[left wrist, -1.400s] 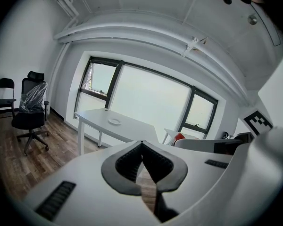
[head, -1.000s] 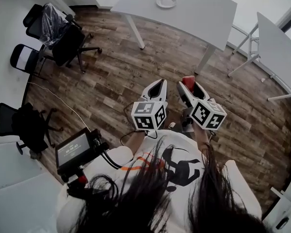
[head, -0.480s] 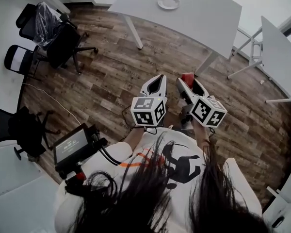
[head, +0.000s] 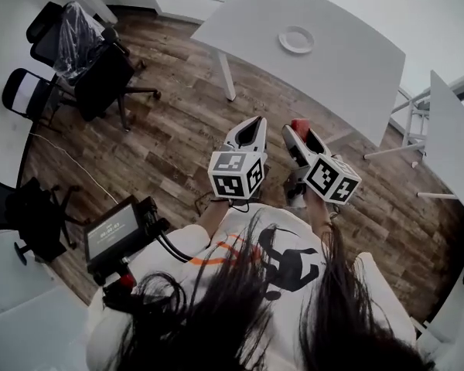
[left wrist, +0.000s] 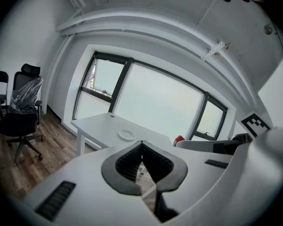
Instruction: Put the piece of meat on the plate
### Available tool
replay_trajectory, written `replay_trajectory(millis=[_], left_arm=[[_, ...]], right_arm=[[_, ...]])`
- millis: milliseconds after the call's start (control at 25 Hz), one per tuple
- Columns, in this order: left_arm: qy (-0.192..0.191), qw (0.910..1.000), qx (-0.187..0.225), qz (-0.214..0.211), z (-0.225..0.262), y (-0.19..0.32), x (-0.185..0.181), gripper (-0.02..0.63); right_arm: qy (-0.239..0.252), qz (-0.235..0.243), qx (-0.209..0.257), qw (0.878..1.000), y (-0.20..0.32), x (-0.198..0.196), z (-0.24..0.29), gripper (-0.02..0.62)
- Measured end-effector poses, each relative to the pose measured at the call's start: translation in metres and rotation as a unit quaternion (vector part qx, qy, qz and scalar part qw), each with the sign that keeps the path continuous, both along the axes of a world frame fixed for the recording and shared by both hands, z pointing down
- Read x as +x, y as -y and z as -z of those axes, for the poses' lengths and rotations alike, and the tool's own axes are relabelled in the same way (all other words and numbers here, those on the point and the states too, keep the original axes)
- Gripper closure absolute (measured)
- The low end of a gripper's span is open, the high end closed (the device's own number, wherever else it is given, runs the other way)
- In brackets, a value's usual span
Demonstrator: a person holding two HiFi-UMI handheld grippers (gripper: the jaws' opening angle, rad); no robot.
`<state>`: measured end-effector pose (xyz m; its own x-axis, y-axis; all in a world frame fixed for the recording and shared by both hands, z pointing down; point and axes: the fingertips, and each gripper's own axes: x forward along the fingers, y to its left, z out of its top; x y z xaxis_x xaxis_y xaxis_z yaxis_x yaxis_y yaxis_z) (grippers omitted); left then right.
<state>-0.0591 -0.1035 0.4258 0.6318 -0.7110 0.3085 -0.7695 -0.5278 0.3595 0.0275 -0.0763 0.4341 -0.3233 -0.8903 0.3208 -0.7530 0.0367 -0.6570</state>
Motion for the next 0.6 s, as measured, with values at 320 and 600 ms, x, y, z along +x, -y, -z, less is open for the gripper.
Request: replay_trajectory(millis=[320, 600], left_arm=[[-0.009, 0.9998, -0.013, -0.015, -0.007, 0.06, -0.022, 0.601], [-0.006, 0.9986, -0.032, -0.042, -0.021, 0.079, -0.005, 0.601]], right_arm=[[-0.006, -0.017, -0.014, 1.0, 0.051, -0.019, -0.006, 0.281], [-0.005, -0.038, -0.037, 0.999, 0.065, -0.003, -0.018, 0.282]])
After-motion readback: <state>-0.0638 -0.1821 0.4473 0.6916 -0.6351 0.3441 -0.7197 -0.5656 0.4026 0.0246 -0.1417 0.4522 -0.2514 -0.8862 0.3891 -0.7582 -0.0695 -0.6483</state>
